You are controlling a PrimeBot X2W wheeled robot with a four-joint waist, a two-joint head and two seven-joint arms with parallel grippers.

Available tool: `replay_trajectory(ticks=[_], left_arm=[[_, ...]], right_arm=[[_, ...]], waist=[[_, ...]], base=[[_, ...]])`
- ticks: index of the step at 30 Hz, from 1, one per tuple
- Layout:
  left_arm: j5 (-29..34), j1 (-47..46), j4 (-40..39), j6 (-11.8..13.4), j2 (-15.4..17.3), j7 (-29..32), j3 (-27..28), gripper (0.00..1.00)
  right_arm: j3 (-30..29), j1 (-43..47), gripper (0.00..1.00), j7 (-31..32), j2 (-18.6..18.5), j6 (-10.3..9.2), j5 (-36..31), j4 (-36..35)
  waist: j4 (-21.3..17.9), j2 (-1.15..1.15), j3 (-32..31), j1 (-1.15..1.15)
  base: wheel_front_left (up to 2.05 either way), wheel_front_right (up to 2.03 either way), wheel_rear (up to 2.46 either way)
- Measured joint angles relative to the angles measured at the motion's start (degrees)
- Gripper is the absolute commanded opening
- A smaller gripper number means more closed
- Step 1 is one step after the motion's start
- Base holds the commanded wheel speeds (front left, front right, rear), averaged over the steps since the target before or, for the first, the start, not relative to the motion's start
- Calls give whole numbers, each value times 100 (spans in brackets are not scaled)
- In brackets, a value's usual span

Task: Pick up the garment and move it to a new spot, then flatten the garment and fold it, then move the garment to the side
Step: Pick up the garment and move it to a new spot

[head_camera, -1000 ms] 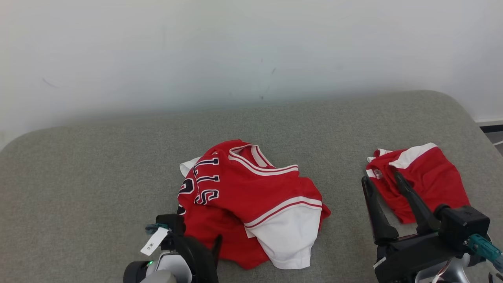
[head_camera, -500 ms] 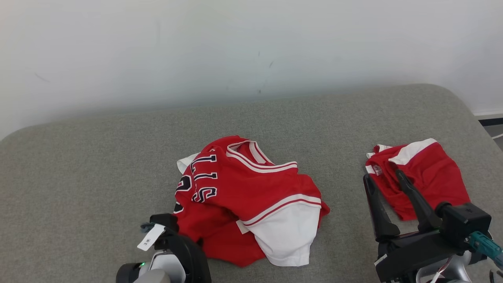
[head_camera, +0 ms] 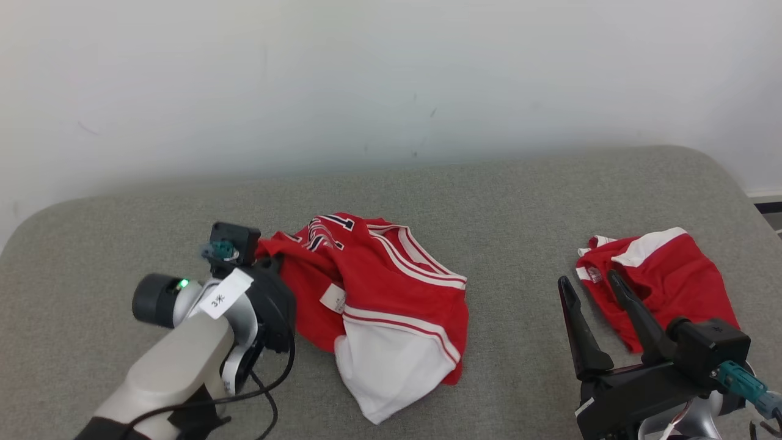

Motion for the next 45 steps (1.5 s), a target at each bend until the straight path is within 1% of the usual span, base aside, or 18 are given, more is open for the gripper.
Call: replay_trajectory(ticks=[3, 8, 14, 17, 19, 24, 26, 31, 35, 36, 37, 38, 42, 45], left_arm=[[187, -318, -194, 2, 81, 34, -74, 0], [434, -693, -639, 10, 58, 45, -141, 0], [738, -834, -1235, 54, -119, 130, -396, 0], [865, -851, -1360, 54, -105, 266, -542, 0], [1015, -879, -1311, 54, 33, 368, -611, 0], [1265, -999, -784, 62, 861, 692, -662, 0], [1269, -992, -590, 69, 1091, 824, -692, 0], [1266, -851, -281, 79, 1299, 1109, -721, 0], [1266, -684, -66, 79, 1345, 1304, -793, 0], [1263, -646, -31, 79, 1343, 1319, -799, 5], [1260, -611, -12, 79, 1338, 1319, -803, 46], [1259, -584, 9, 79, 1332, 1318, -813, 100], [1259, -586, 51, 74, 1334, 1291, -814, 100], [1260, -588, 89, 55, 1303, 1154, -811, 100]], right_arm=[[10, 2, 100, -23, 24, -1, 0, 7], [35, 6, 100, -58, 42, -1, 1, 51], [85, 7, 100, -81, 62, -4, 8, 82], [100, 14, 100, -123, 70, -12, 9, 94], [124, 11, 100, -123, 76, -12, 10, 98], [147, 7, 100, -133, 86, -12, 13, 103], [126, 12, 100, -176, 86, -12, 16, 90], [101, 24, 100, -182, 86, -12, 18, 38], [118, 18, 100, -201, 86, -12, 18, 18], [116, 16, 100, -207, 85, -12, 18, 14], [116, 14, 100, -207, 85, -12, 18, 14], [121, 5, 100, -208, 82, -11, 18, 10], [151, -18, 100, -208, 83, -9, 18, 26], [130, -20, 100, -223, 78, -10, 18, 27]], waist=[[-10, 0, -48, 0], [-27, 0, -116, 0], [-79, 0, -192, 0], [-123, 0, -216, 0], [-155, 0, -223, 0], [-264, 0, -223, -1], [-302, 0, -211, -1], [-320, 0, -158, 0], [-313, 0, -101, 0], [-310, 0, -85, 0], [-305, 0, -72, 0], [-294, 0, -47, 0], [-284, 0, -17, 0], [-258, 0, -5, 0]], base=[[0, 0, 0], [0, 0, 0], [0, 0, 0], [0, 0, 0], [0, 0, 0], [0, 0, 0], [0, 0, 0], [0, 0, 0], [0, 0, 0], [0, 0, 0], [0, 0, 0], [0, 0, 0], [0, 0, 0], [0, 0, 0]])
